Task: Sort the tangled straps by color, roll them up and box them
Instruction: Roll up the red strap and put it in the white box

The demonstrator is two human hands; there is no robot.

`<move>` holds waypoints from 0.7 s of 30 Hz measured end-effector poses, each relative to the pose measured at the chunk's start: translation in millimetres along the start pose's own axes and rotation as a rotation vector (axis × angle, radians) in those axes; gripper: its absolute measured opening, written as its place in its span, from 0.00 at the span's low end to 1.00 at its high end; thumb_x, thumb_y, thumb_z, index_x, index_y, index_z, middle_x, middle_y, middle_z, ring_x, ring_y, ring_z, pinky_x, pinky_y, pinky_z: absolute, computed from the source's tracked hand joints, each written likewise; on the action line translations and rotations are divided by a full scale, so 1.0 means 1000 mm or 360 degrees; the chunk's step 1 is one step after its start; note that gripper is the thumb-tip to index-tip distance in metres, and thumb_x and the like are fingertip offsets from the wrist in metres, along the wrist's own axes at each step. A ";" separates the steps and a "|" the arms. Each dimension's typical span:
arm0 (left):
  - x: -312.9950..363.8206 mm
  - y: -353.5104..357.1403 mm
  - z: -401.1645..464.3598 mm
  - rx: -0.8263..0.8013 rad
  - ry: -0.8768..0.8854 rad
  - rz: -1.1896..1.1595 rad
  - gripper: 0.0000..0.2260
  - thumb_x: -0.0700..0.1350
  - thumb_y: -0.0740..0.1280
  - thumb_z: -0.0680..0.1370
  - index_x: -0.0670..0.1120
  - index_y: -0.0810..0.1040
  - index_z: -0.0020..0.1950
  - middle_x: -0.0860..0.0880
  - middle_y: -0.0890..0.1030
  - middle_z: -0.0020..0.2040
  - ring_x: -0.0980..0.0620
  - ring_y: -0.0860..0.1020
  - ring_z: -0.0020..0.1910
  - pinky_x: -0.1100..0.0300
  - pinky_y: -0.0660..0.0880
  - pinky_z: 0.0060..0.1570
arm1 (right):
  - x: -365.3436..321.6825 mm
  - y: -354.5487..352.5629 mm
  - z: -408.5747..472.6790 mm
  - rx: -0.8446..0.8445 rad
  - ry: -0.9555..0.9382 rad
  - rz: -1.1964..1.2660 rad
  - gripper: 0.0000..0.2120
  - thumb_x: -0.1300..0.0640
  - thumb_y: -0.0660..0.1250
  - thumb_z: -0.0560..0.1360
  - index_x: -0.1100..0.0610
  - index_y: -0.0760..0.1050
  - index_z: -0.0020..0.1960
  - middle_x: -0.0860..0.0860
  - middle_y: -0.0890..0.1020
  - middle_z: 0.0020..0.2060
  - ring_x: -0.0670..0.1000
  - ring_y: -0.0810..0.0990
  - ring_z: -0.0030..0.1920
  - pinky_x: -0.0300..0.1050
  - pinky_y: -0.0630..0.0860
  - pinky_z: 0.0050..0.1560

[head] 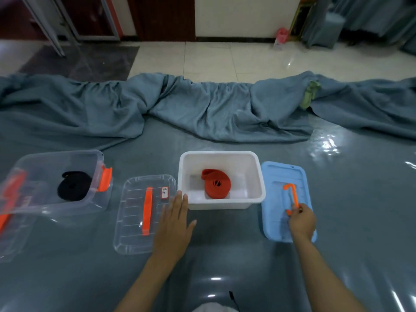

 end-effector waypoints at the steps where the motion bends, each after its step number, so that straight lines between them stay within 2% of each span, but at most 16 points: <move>1: 0.000 0.001 0.000 -0.0008 -0.0006 0.0017 0.37 0.59 0.55 0.87 0.46 0.36 0.85 0.48 0.35 0.85 0.49 0.39 0.85 0.53 0.35 0.81 | -0.006 -0.011 0.000 0.0090 -0.0042 0.0069 0.09 0.62 0.65 0.83 0.66 0.81 0.52 0.70 0.84 0.49 0.71 0.82 0.50 0.59 0.76 0.51; 3: 0.000 0.002 0.000 -0.0026 -0.0014 0.0003 0.36 0.59 0.54 0.87 0.47 0.36 0.85 0.49 0.35 0.85 0.49 0.38 0.85 0.51 0.36 0.82 | -0.024 -0.031 0.002 0.0208 -0.0185 0.0211 0.10 0.61 0.63 0.85 0.66 0.81 0.54 0.68 0.85 0.48 0.69 0.83 0.50 0.59 0.76 0.51; 6: -0.001 -0.005 0.003 -0.0021 -0.0015 -0.0148 0.34 0.57 0.57 0.87 0.47 0.44 0.87 0.50 0.42 0.86 0.50 0.43 0.86 0.51 0.42 0.84 | -0.065 -0.045 0.005 0.0201 -0.0452 0.0352 0.10 0.58 0.62 0.86 0.62 0.81 0.58 0.62 0.87 0.46 0.64 0.83 0.49 0.57 0.78 0.54; 9: -0.005 -0.018 0.009 0.0064 -0.0036 -0.0347 0.28 0.53 0.60 0.87 0.46 0.58 0.86 0.48 0.56 0.86 0.48 0.56 0.85 0.50 0.53 0.84 | -0.115 -0.034 -0.001 0.0050 -0.0775 0.0371 0.09 0.60 0.64 0.85 0.61 0.81 0.59 0.57 0.85 0.44 0.61 0.83 0.48 0.50 0.75 0.52; 11: -0.011 -0.026 0.016 0.0129 -0.0101 -0.0496 0.26 0.51 0.61 0.87 0.47 0.62 0.84 0.49 0.60 0.85 0.48 0.60 0.84 0.52 0.57 0.81 | -0.146 -0.014 -0.010 -0.0111 -0.0956 0.0331 0.09 0.61 0.64 0.85 0.61 0.82 0.60 0.58 0.85 0.47 0.62 0.83 0.51 0.55 0.76 0.57; 14: -0.017 -0.031 0.035 0.0143 -0.0198 -0.0731 0.27 0.55 0.58 0.87 0.50 0.57 0.86 0.52 0.58 0.86 0.51 0.58 0.84 0.54 0.56 0.80 | -0.188 0.021 -0.035 -0.0298 -0.1252 0.0137 0.11 0.56 0.64 0.82 0.57 0.84 0.57 0.56 0.85 0.48 0.59 0.82 0.51 0.56 0.75 0.57; 17: -0.013 -0.027 0.056 0.0089 -0.0251 -0.0966 0.30 0.59 0.56 0.87 0.52 0.52 0.87 0.53 0.56 0.86 0.52 0.56 0.84 0.50 0.57 0.81 | -0.215 0.060 -0.065 -0.0445 -0.1497 -0.0100 0.07 0.57 0.67 0.83 0.53 0.83 0.57 0.52 0.83 0.47 0.58 0.79 0.52 0.56 0.75 0.53; 19: -0.013 -0.022 0.066 0.0107 -0.0291 -0.1066 0.29 0.57 0.55 0.88 0.51 0.52 0.87 0.52 0.57 0.86 0.50 0.57 0.84 0.49 0.58 0.82 | -0.221 0.077 -0.078 -0.0458 -0.1526 -0.0169 0.08 0.54 0.66 0.84 0.52 0.82 0.59 0.49 0.81 0.49 0.55 0.78 0.53 0.52 0.74 0.49; 21: -0.014 -0.019 0.070 0.0173 -0.0318 -0.1089 0.27 0.54 0.54 0.89 0.50 0.53 0.86 0.51 0.57 0.86 0.50 0.56 0.85 0.49 0.57 0.83 | -0.223 0.085 -0.085 -0.0458 -0.1513 -0.0127 0.10 0.52 0.64 0.85 0.52 0.81 0.62 0.48 0.80 0.54 0.52 0.78 0.56 0.46 0.73 0.51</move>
Point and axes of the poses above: each hand's wrist, its own z-axis towards the middle knuckle, its own y-axis out of the palm, x = y × z, the point moved 9 cm from there along z, towards the middle knuckle
